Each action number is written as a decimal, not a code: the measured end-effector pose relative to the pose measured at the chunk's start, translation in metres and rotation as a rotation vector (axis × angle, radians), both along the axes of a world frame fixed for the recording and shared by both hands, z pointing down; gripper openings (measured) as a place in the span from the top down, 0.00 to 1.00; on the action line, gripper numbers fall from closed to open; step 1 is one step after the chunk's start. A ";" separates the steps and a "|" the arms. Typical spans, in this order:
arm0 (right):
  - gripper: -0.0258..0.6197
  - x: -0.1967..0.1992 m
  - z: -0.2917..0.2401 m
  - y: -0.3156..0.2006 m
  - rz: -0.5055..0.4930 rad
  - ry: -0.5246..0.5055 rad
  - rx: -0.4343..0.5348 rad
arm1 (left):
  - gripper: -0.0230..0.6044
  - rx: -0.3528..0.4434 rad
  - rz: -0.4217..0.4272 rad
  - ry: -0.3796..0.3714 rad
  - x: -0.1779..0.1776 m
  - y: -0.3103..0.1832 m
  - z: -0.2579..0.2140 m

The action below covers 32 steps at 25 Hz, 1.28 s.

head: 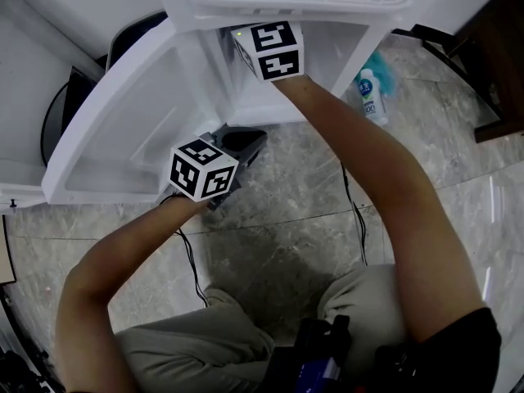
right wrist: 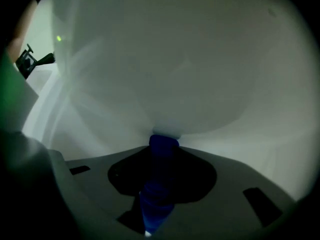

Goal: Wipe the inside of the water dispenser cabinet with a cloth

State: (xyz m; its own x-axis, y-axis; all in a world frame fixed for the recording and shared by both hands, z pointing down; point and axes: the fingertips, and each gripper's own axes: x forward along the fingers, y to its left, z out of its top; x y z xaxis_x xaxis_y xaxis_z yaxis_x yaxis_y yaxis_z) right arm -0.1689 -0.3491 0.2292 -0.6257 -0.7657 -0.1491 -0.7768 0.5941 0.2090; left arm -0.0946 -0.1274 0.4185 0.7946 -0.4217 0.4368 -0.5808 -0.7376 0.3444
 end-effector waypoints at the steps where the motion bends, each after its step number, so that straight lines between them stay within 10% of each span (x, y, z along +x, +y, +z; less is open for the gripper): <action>1: 0.80 0.000 0.000 -0.005 0.008 0.005 -0.003 | 0.95 0.002 -0.007 -0.001 -0.002 -0.001 -0.001; 12: 0.80 0.006 0.011 0.052 -0.182 -0.004 -0.154 | 0.95 0.038 -0.012 -0.046 -0.014 -0.010 -0.003; 32: 0.80 0.123 0.078 0.129 -0.272 0.465 -0.378 | 0.95 0.260 -0.020 -0.103 0.012 -0.064 -0.046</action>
State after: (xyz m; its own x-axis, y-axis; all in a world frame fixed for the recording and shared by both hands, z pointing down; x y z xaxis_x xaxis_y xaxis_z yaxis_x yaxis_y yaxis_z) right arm -0.0463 -0.2198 0.3077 -0.7388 -0.5174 0.4318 -0.4672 0.8550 0.2252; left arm -0.0829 -0.1910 0.3729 0.7421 -0.5450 0.3901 -0.6181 -0.7816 0.0839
